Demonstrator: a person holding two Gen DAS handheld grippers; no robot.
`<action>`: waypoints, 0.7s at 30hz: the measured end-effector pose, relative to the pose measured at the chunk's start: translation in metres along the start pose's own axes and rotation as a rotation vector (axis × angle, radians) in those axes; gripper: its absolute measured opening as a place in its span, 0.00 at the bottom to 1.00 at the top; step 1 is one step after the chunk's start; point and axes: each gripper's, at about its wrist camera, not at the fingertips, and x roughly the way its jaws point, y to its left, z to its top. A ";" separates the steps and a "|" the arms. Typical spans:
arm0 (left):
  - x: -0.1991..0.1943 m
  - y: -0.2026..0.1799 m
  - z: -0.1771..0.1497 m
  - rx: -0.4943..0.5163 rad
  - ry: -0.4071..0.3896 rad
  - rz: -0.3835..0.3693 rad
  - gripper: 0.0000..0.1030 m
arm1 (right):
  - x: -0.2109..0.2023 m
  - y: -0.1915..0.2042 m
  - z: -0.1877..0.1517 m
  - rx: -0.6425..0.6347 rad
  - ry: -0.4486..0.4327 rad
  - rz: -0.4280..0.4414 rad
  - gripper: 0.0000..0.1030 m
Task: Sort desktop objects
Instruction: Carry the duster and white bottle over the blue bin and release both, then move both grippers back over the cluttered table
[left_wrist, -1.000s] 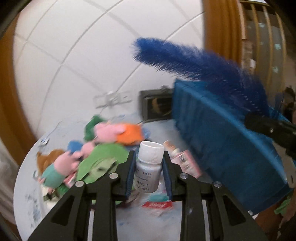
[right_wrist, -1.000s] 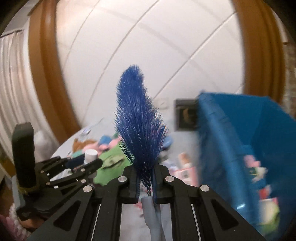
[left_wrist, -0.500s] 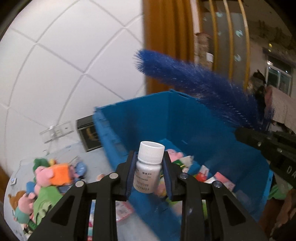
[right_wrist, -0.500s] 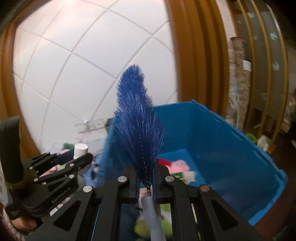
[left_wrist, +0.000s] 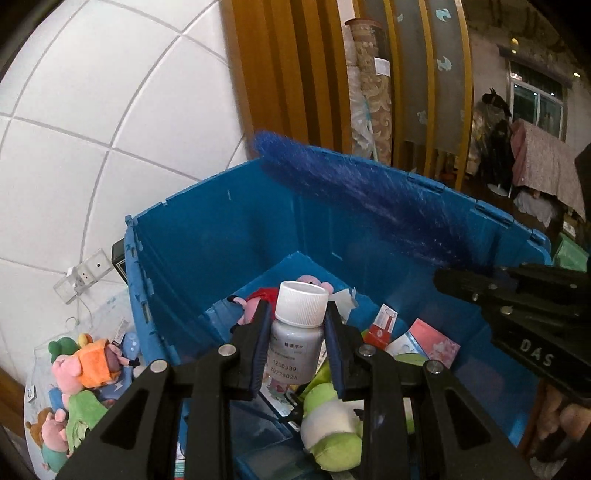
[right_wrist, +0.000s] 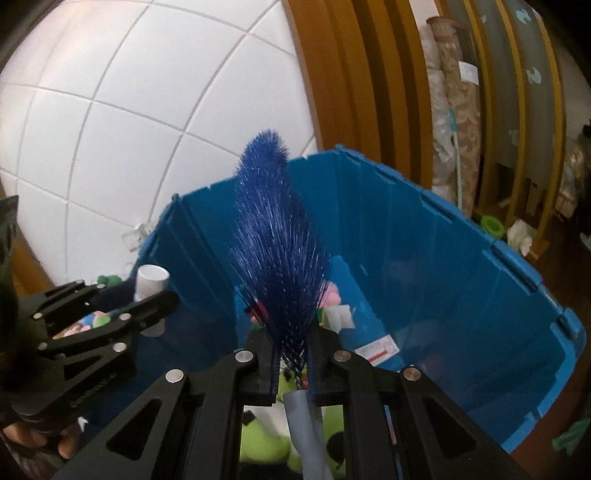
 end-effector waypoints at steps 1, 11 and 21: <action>0.000 0.001 0.001 -0.007 -0.002 0.000 0.27 | 0.003 -0.001 -0.001 0.003 0.005 0.001 0.13; -0.001 0.013 -0.001 -0.041 -0.014 0.026 0.67 | 0.004 0.000 0.000 0.014 0.010 -0.028 0.67; -0.014 0.025 -0.012 -0.066 -0.023 0.035 0.67 | -0.010 0.014 -0.001 -0.025 -0.014 -0.081 0.90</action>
